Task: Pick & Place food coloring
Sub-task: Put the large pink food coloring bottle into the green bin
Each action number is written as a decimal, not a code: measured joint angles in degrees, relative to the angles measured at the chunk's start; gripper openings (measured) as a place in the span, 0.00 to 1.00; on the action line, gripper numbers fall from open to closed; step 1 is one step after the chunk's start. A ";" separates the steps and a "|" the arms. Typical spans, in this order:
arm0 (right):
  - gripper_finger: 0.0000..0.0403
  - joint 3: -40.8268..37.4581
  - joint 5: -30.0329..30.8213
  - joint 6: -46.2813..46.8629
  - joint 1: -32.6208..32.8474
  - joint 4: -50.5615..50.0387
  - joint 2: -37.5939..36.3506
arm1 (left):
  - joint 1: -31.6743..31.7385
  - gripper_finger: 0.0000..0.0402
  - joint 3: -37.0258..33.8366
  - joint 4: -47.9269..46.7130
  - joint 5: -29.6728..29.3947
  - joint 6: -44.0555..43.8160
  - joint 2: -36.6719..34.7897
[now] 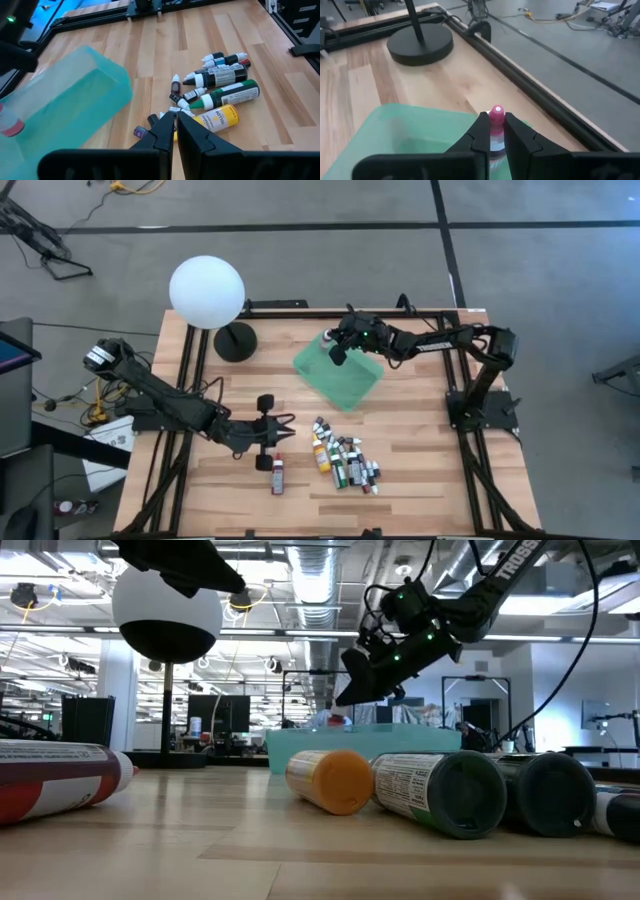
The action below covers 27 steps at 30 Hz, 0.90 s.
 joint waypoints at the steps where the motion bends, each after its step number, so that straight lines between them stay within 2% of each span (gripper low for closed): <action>1: 0.07 0.00 -0.03 -0.11 -0.12 0.12 -0.03 | 0.13 0.04 0.00 0.00 0.00 0.00 0.00; 16: 0.08 0.13 -1.66 -1.21 -0.79 -0.88 0.80 | 0.37 0.04 0.00 0.01 -0.15 -0.02 0.00; 27: 0.09 4.61 -2.46 -1.90 -0.61 -5.37 3.78 | 0.37 0.04 0.00 -0.17 0.02 -0.68 0.00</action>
